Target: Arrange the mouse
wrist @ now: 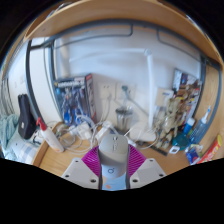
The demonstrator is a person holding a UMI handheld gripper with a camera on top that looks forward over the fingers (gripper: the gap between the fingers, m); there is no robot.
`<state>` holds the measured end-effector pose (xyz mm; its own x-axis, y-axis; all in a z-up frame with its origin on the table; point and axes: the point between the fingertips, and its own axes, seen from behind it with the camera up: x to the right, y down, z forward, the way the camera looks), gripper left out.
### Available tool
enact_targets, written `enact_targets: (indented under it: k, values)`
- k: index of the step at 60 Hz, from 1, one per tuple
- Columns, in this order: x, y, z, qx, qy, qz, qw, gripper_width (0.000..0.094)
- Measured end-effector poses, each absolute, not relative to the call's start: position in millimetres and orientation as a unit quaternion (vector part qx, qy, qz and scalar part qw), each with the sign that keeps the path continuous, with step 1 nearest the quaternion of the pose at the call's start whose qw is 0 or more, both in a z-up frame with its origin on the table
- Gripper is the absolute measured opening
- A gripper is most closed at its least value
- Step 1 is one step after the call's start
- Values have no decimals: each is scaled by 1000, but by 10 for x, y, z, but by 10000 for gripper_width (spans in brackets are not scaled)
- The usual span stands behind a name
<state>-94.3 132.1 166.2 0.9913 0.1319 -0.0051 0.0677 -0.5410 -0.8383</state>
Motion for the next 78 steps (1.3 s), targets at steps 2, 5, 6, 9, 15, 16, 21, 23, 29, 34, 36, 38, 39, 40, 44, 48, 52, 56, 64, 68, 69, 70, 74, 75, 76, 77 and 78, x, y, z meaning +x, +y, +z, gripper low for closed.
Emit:
enact_targets:
  k: [2,5,6,9,15,16,21,23,29,34,36,38,39,40,44,48,52,56,64,68,69,70,74,75,76,77,78]
  values:
    - [-1062,1294,1452,-885,-62,39,459,308]
    - [-1217,1225,1130,-898,-66,46,433,308]
    - [-1234,1184,1020,-901,-69,48,426,305]
    - [-1349,1123,721,-911,-72,51,404,307]
    - [-1454,963,254,-926,-77,54,367,306]
    - [-1468,937,197,-927,-78,55,362,306]
    - [-1491,825,-49,-935,-79,55,340,308]
    - [-1491,828,-49,-934,-80,54,345,313]
    - [-1486,827,-52,-934,-81,51,343,424]
    - [-1502,832,-60,-937,-73,59,337,454]
    - [-1495,818,-75,-939,-70,61,331,482]
    - [-1473,801,-83,-942,-63,59,325,503]
    - [-1458,793,-80,-943,-59,57,322,515]
    - [-1440,778,-62,-945,-55,54,319,522]
    - [-1389,787,64,-942,-50,41,329,585]
    - [-1385,805,252,-937,-58,34,343,689]
    - [-1418,830,481,-931,-69,34,357,729]
    - [-1463,840,749,-926,-74,38,368,780]
    - [-1517,856,1481,-911,-65,35,406,812]
    - [-1533,826,1836,-906,-55,30,418,814]
    - [-1539,814,1926,-905,-53,29,421,814]
    - [-1542,799,2015,-904,-50,28,424,814]
    - [-1540,730,2337,-899,-37,26,436,815]
    - [-1544,712,2411,-898,-35,27,438,815]
    - [-1550,696,2480,-896,-34,28,441,814]
    - [-1555,676,2546,-895,-33,30,443,814]
    - [-1558,657,2606,-894,-32,31,446,811]
